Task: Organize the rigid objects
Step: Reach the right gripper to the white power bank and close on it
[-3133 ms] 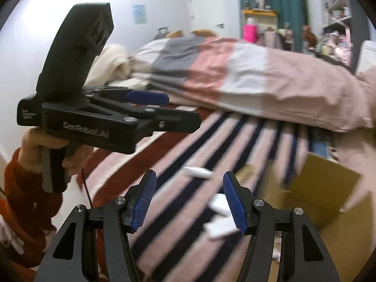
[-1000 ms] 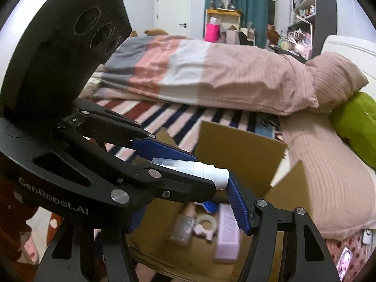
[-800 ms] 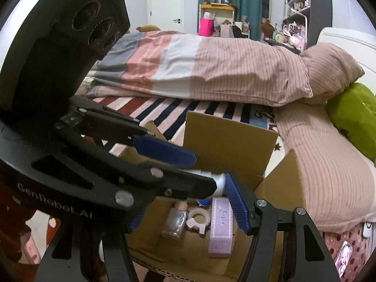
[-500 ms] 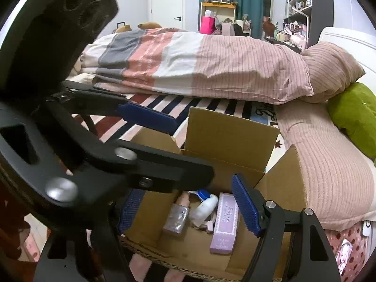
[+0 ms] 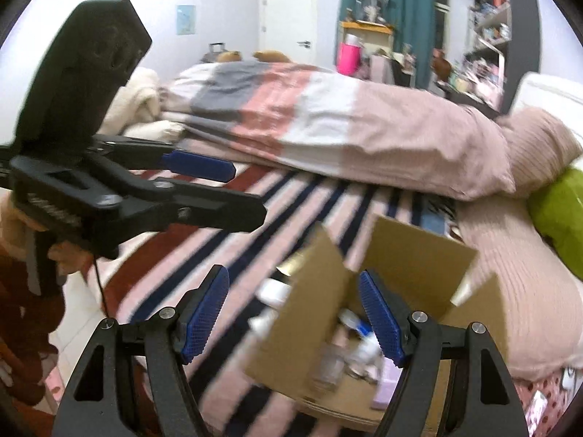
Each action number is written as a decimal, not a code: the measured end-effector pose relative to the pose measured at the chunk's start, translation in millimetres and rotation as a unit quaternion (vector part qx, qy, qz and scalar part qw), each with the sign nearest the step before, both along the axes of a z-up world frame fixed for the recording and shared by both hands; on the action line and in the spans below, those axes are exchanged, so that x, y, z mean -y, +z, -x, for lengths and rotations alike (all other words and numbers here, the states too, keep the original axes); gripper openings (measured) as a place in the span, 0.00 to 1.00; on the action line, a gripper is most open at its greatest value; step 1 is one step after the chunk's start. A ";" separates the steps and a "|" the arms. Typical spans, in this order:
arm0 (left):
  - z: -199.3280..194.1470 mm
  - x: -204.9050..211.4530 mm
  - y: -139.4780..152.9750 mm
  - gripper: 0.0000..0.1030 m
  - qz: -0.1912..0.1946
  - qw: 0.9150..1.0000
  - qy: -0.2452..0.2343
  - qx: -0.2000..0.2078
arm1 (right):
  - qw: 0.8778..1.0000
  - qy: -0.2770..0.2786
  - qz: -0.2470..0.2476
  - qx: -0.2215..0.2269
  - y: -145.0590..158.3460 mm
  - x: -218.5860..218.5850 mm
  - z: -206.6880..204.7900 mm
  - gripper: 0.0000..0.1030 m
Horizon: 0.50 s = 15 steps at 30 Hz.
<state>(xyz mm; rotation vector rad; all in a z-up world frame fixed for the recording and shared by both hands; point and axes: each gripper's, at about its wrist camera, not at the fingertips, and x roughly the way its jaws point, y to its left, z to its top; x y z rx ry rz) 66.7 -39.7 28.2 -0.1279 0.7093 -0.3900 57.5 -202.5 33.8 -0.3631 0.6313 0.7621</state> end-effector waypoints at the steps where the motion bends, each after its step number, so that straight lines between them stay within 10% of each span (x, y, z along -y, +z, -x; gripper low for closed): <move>1: 3.6 -8.4 -1.5 0.76 -0.003 1.000 0.013 0.002 | 1.000 0.007 -0.001 0.000 -0.1 -8.6 3.7 0.69; 9: 40.4 -90.3 -50.2 0.77 0.000 0.995 0.098 -0.003 | 0.998 0.044 -0.011 -0.045 -43.4 -68.3 28.8 0.69; 15: 57.1 -114.9 -108.6 0.77 0.010 0.991 0.130 -0.038 | 0.993 -0.086 -0.017 -0.080 -116.2 -67.1 16.1 0.69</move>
